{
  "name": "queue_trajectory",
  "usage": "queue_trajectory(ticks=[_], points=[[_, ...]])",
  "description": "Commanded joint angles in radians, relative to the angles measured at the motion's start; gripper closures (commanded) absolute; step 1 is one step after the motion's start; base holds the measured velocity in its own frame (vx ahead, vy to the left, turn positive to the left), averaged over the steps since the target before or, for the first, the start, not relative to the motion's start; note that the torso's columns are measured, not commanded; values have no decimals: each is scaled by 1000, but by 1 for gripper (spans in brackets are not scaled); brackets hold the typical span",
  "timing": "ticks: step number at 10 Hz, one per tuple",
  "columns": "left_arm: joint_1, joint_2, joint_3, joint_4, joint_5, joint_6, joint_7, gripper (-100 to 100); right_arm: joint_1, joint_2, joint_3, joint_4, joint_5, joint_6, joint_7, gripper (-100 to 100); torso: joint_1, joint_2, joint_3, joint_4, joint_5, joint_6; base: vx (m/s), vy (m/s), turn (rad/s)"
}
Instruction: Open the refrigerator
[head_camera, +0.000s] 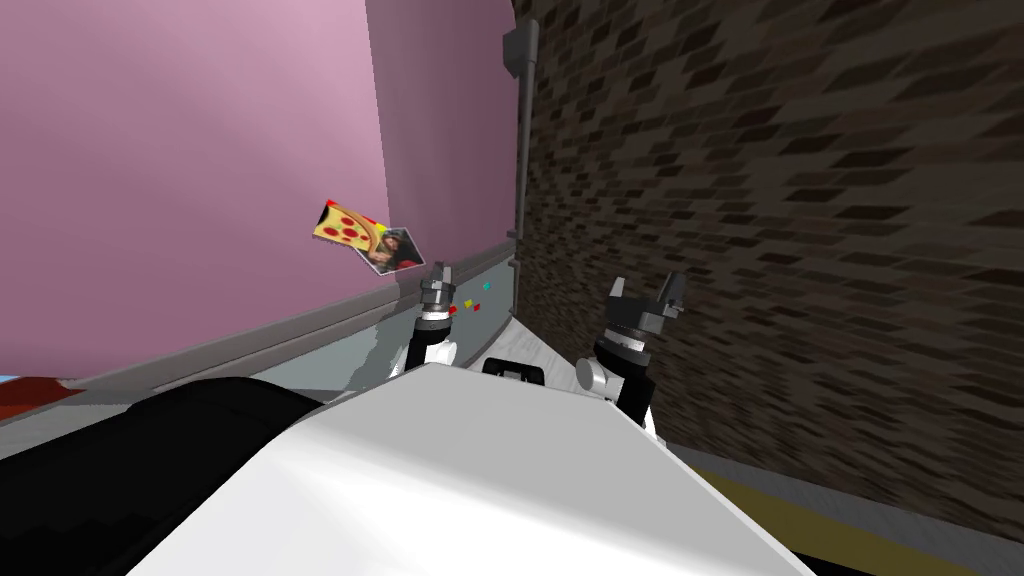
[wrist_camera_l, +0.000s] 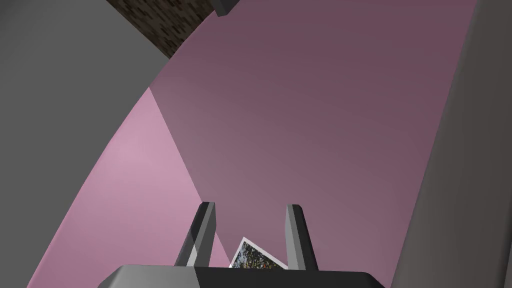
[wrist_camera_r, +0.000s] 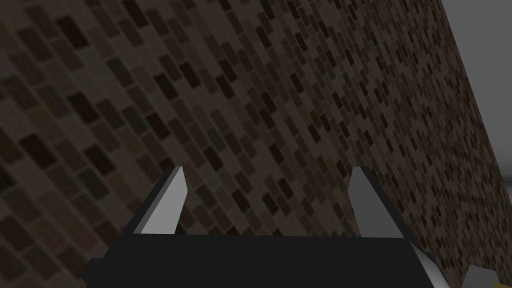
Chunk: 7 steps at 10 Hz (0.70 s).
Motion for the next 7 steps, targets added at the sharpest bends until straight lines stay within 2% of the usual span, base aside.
queue_trajectory(ticks=[1, 3, 4, 5, 7], points=[[0, 0, 0, 0, 0, 0, 0, 0, 0, 0, 0, 0, 0, 0, 0, 0, 0, 74, -147, 74, 0, 0, 0, 0, 0], [0, 0, 0, 0, 0, 0, 0, 0, 0, 0, 0, 0, 0, 0, 0, 0, 0, 222, -443, 221, 0, 0, 0, 0, 0], [-2, 35, -1, -2, 0, 12, 1, -100, 0, 0, 0, 0, 0, 0, 0, 0, 0, 295, -590, 295, 0, 0, 18, 1, -20], [-3, 58, -2, -4, 0, 23, 3, -100, 0, 0, 0, 0, 0, 0, 0, 0, 0, 329, -660, 328, 0, 0, 32, 4, -36], [-7, 99, -6, -8, 0, 57, 6, -100, 0, 0, 0, 0, 0, 0, 0, 0, 0, 339, -685, 340, 0, 0, 59, 0, -40]])
